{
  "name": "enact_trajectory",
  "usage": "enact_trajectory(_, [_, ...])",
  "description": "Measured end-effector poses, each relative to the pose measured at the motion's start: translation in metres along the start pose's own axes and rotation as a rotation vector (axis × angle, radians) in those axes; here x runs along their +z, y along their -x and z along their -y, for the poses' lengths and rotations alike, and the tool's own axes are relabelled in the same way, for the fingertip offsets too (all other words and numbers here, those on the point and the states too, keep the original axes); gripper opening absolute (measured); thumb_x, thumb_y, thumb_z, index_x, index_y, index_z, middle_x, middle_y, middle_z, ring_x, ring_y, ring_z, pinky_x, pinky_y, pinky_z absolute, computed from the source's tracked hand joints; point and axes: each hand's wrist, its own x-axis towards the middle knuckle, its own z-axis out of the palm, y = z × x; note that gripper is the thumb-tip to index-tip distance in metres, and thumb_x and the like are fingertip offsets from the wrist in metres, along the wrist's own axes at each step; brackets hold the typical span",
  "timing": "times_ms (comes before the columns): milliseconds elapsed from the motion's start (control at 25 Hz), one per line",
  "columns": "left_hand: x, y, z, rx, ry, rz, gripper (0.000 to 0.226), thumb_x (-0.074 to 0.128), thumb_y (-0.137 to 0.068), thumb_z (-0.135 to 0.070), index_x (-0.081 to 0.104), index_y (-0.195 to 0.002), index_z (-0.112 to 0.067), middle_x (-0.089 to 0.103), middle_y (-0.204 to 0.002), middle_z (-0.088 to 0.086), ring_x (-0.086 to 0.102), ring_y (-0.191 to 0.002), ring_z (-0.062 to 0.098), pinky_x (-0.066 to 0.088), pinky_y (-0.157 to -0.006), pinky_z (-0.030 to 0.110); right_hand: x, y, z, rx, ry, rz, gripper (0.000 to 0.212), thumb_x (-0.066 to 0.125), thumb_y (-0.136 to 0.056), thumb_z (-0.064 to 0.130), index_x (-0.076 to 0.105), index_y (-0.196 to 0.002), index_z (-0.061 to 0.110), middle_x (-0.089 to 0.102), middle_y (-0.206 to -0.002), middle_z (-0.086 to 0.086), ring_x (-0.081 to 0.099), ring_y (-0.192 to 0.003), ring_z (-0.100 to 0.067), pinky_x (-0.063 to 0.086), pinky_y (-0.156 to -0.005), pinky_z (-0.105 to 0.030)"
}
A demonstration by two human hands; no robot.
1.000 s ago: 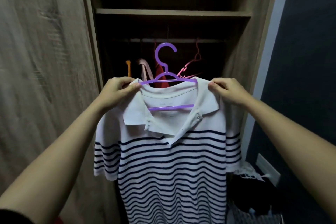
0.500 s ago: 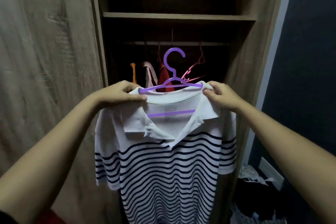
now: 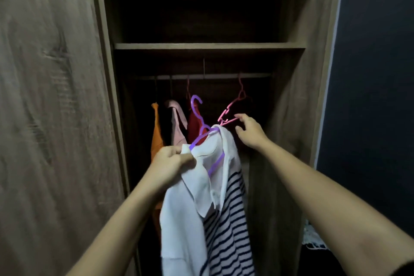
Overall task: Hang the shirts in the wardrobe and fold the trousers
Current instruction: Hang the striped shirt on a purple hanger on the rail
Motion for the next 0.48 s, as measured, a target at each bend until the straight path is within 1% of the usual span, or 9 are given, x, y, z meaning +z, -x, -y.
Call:
enact_trajectory(80, [0.010,-0.015,0.011,-0.009,-0.048,-0.047,0.017,0.062,-0.065,-0.012,0.056,-0.049,-0.015,0.048,-0.046,-0.003,0.043,-0.045,0.011,0.033,-0.046,0.017,0.011,-0.023,-0.001,0.011,-0.013,0.005,0.044,0.048,-0.092,0.014,0.044,-0.136,0.015,0.051,-0.132,-0.019,0.052,-0.118,-0.031,0.039,-0.097,-0.031])
enact_trajectory(160, [0.021,-0.030,0.017,-0.024,-0.073,-0.092,0.013,0.061,-0.059,-0.019,0.056,-0.049,-0.014,0.049,-0.049,-0.003,0.044,-0.050,0.015,0.034,-0.054,0.025,0.027,-0.049,0.002,0.028,-0.015,0.012,0.044,0.047,-0.093,0.020,0.042,-0.137,0.018,0.048,-0.133,-0.023,0.052,-0.116,-0.034,0.038,-0.097,-0.031])
enact_trajectory(200, [0.028,-0.039,0.019,-0.019,-0.081,-0.115,0.013,0.059,-0.058,-0.021,0.055,-0.051,-0.010,0.049,-0.051,0.000,0.044,-0.053,0.016,0.033,-0.055,0.029,0.035,-0.063,0.004,0.046,-0.011,0.013,0.045,0.047,-0.094,0.025,0.041,-0.138,0.021,0.041,-0.138,-0.025,0.046,-0.123,-0.036,0.035,-0.102,-0.033])
enact_trajectory(240, [0.035,-0.049,0.022,-0.010,-0.104,-0.143,0.017,0.059,-0.059,-0.021,0.054,-0.055,-0.006,0.048,-0.053,0.002,0.043,-0.055,0.017,0.033,-0.056,0.031,0.044,-0.078,0.006,0.076,0.004,0.010,0.045,0.046,-0.094,0.030,0.041,-0.139,0.025,0.031,-0.145,-0.026,0.037,-0.130,-0.038,0.030,-0.107,-0.037])
enact_trajectory(320, [0.046,-0.066,0.029,0.024,-0.181,-0.213,0.023,0.058,-0.067,-0.020,0.050,-0.061,0.000,0.044,-0.054,0.003,0.041,-0.055,0.016,0.030,-0.054,0.032,0.060,-0.104,0.008,0.111,0.073,-0.035,0.049,0.048,-0.092,0.040,0.039,-0.139,0.028,0.010,-0.153,-0.025,0.019,-0.138,-0.042,0.023,-0.112,-0.046])
enact_trajectory(360, [0.048,-0.073,0.032,0.043,-0.212,-0.245,0.024,0.057,-0.068,-0.021,0.049,-0.063,0.001,0.043,-0.054,0.002,0.040,-0.054,0.016,0.030,-0.053,0.033,0.064,-0.115,0.008,0.128,0.101,-0.065,0.054,0.051,-0.090,0.041,0.037,-0.140,0.027,0.003,-0.154,-0.025,0.016,-0.139,-0.043,0.023,-0.111,-0.048])
enact_trajectory(400, [0.049,-0.079,0.033,0.053,-0.235,-0.264,0.025,0.056,-0.067,-0.024,0.050,-0.064,0.000,0.043,-0.054,0.001,0.040,-0.054,0.016,0.031,-0.052,0.035,0.066,-0.124,0.005,0.147,0.111,-0.088,0.060,0.057,-0.088,0.039,0.033,-0.142,0.026,0.000,-0.154,-0.025,0.017,-0.138,-0.044,0.026,-0.110,-0.049])
enact_trajectory(480, [0.053,-0.093,0.033,0.064,-0.283,-0.282,0.026,0.056,-0.070,-0.026,0.052,-0.064,-0.002,0.044,-0.056,0.001,0.040,-0.055,0.015,0.034,-0.053,0.038,0.064,-0.143,-0.010,0.216,0.095,-0.072,0.071,0.065,-0.083,0.028,0.027,-0.143,0.024,-0.002,-0.154,-0.025,0.024,-0.135,-0.044,0.034,-0.106,-0.046])
